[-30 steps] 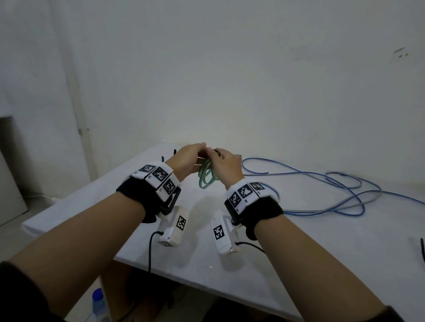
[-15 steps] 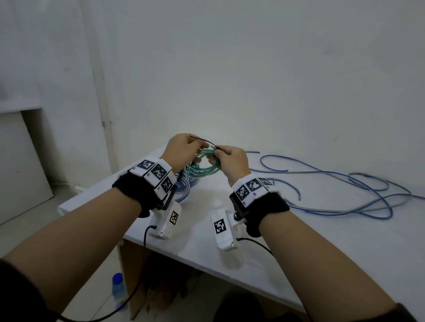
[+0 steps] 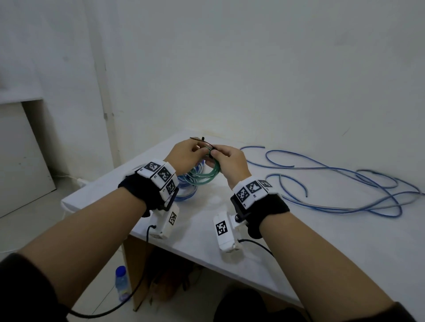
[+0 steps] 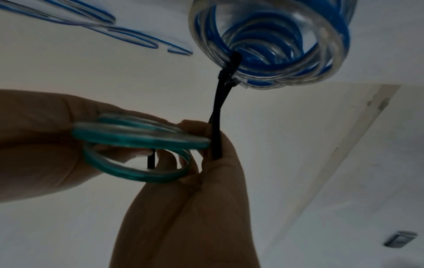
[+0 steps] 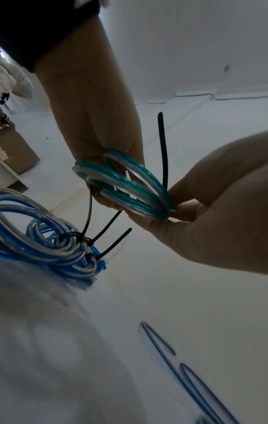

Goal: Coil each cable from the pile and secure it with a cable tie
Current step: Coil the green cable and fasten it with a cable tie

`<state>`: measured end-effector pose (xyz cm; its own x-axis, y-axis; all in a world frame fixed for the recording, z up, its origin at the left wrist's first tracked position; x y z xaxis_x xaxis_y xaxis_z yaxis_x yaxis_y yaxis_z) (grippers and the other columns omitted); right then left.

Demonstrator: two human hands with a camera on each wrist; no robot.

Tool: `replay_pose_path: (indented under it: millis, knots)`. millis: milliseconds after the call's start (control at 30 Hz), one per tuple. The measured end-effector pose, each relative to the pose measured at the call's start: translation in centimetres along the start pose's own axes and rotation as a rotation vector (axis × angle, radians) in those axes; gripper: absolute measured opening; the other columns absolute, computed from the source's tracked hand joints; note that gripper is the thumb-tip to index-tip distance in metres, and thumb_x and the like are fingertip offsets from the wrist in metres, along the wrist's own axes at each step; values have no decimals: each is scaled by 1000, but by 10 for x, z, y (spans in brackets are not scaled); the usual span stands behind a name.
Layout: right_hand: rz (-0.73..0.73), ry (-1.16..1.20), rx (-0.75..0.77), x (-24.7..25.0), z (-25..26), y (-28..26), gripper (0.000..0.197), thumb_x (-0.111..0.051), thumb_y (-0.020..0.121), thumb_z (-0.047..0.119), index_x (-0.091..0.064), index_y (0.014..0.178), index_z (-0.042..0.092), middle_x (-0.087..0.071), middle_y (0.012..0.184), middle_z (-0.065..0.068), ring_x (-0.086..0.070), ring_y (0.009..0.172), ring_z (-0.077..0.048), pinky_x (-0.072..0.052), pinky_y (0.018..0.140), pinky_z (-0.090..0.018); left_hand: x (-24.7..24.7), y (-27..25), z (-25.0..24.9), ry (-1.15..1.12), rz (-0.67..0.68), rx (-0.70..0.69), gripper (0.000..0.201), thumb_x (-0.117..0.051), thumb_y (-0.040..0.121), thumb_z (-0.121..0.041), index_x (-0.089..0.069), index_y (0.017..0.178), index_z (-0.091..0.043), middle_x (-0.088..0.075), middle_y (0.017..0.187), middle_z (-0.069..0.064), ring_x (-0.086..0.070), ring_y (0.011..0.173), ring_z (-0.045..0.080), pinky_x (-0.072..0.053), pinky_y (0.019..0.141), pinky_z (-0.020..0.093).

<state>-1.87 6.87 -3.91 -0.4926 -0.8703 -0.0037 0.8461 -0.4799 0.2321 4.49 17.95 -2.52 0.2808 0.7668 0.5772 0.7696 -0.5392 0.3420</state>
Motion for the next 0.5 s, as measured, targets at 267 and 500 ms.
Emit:
replay_pose_path:
  millis: [267, 500]
  knots:
    - [-77, 71, 8, 23, 3, 5, 5, -56, 91, 1, -58, 90, 6, -65, 88, -14, -66, 81, -27, -58, 76, -34, -13, 13, -15, 30, -70, -101, 8, -63, 87, -20, -64, 91, -14, -64, 80, -3, -58, 65, 10, -44, 58, 11]
    - [-239, -241, 167, 48, 7, 14, 14, -66, 84, 16, -61, 71, 12, -64, 75, -6, -64, 77, -28, -54, 80, -43, -31, 22, -31, -58, -30, -102, 7, -67, 84, -18, -64, 78, -15, -66, 77, -8, -52, 55, -13, -40, 59, 8]
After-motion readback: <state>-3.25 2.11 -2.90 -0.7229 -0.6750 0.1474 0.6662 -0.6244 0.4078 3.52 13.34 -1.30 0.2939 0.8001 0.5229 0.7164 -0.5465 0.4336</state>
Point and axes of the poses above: each hand's wrist, its own y-axis towards the middle knuckle, its own x-axis out of the back of the hand, z = x × y, the point moved 1 cm from there along y, towards the middle knuckle
